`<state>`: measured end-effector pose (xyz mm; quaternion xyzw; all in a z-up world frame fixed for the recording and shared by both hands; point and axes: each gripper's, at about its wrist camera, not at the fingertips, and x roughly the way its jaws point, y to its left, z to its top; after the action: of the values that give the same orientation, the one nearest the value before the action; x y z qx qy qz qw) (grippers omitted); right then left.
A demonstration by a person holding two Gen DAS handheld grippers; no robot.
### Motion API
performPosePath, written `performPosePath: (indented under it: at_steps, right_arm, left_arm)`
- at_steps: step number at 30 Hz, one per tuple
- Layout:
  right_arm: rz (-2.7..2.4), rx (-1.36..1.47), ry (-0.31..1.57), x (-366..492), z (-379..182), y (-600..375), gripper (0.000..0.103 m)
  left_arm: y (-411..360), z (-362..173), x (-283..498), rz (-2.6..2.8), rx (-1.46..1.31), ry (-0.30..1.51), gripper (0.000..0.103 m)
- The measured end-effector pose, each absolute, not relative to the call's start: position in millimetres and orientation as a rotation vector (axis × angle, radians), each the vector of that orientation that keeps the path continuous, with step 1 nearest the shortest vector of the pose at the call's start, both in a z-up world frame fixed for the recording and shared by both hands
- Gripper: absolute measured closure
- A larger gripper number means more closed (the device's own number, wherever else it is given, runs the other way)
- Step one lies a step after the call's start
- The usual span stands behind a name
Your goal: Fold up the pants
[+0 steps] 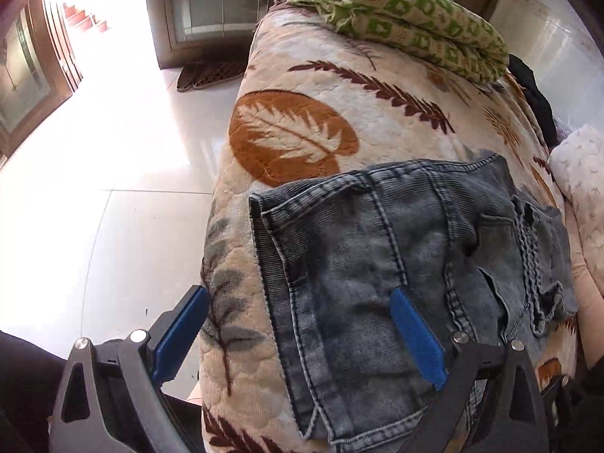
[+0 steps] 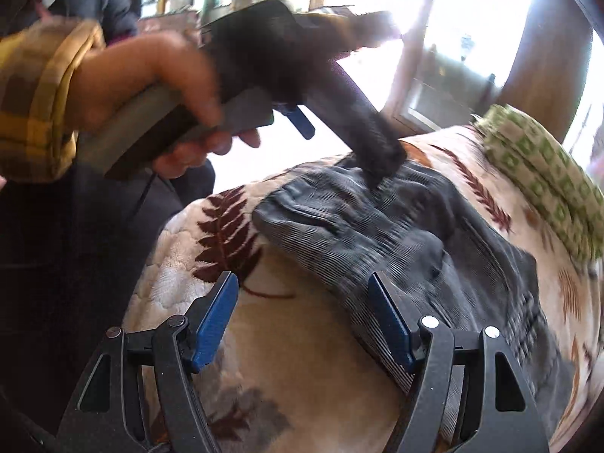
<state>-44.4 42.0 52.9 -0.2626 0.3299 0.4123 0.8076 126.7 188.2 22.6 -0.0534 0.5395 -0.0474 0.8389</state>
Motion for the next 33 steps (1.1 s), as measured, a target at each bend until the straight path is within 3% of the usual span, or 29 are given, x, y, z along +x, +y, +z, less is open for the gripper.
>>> performPosePath:
  at_steps: [16, 24, 33]
  right_arm:
    - [0.864, -0.612, 0.715, -21.7, 31.2, 67.7, 0.034]
    - [0.773, -0.642, 0.658, -10.6, 24.8, 80.2, 0.061]
    - [0.752, -0.557, 0.661, 1.3, 42.5, 71.9, 0.084]
  left_arm:
    - [209.5, 6.7, 151.5, -0.076, -0.195, 1.149, 0.004]
    - [210.4, -4.8, 164.4, -0.074, -0.27, 1.18, 0.004]
    - [210.8, -0.6, 160.4, -0.06, -0.263, 1.17, 0.004]
